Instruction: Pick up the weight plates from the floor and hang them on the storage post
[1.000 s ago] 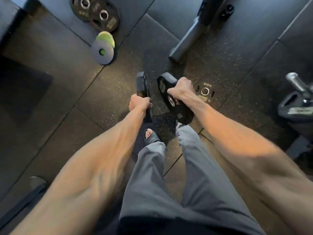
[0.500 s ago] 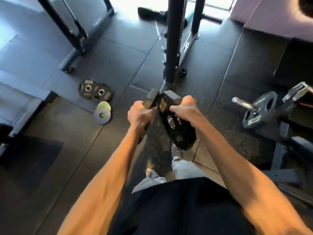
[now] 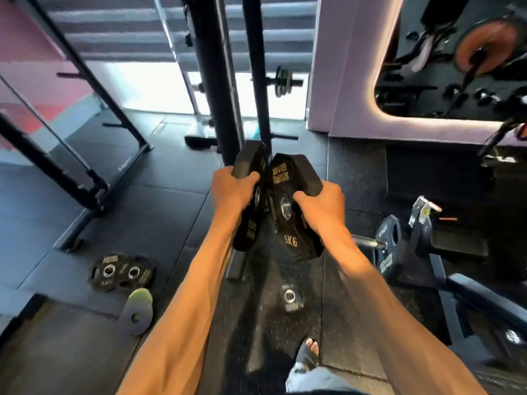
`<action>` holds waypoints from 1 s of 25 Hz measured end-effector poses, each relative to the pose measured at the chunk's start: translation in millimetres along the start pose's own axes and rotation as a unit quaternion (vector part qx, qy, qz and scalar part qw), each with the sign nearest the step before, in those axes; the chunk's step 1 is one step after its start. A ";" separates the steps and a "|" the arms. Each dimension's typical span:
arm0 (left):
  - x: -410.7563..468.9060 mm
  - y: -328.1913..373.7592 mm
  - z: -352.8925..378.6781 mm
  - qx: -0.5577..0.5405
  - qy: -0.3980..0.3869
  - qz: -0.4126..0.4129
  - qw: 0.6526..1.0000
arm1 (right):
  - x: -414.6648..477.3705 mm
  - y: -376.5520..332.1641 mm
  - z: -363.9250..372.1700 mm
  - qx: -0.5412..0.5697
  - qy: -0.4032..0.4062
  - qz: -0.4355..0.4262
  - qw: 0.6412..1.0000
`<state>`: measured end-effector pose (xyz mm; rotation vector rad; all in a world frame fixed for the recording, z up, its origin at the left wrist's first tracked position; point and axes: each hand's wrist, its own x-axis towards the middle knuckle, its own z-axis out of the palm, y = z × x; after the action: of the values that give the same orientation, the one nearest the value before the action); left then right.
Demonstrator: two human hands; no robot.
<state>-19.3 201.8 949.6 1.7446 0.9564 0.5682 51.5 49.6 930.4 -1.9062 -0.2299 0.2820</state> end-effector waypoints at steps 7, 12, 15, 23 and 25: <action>61.8 104.6 83.7 -0.118 -0.007 0.082 0.990 | 98.9 -34.6 -74.1 0.045 0.136 -0.095 0.985; 132.5 149.0 137.4 -0.171 -0.014 0.093 0.981 | 187.7 -42.0 -92.7 0.120 0.199 -0.132 0.964; 192.3 172.0 176.5 -0.173 -0.029 0.113 0.978 | 260.9 -48.9 -91.4 0.121 0.230 -0.136 0.956; 384.6 244.9 266.2 -0.187 -0.042 0.155 0.969 | 486.8 -97.1 -54.5 0.179 0.265 -0.220 0.922; 422.6 264.5 280.0 -0.177 -0.038 0.164 0.970 | 530.6 -113.8 -49.5 0.169 0.279 -0.243 0.914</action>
<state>520.8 349.4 1065.6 1.5915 0.4767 0.8236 569.3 200.3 1009.2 -1.4540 -0.2402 -0.5260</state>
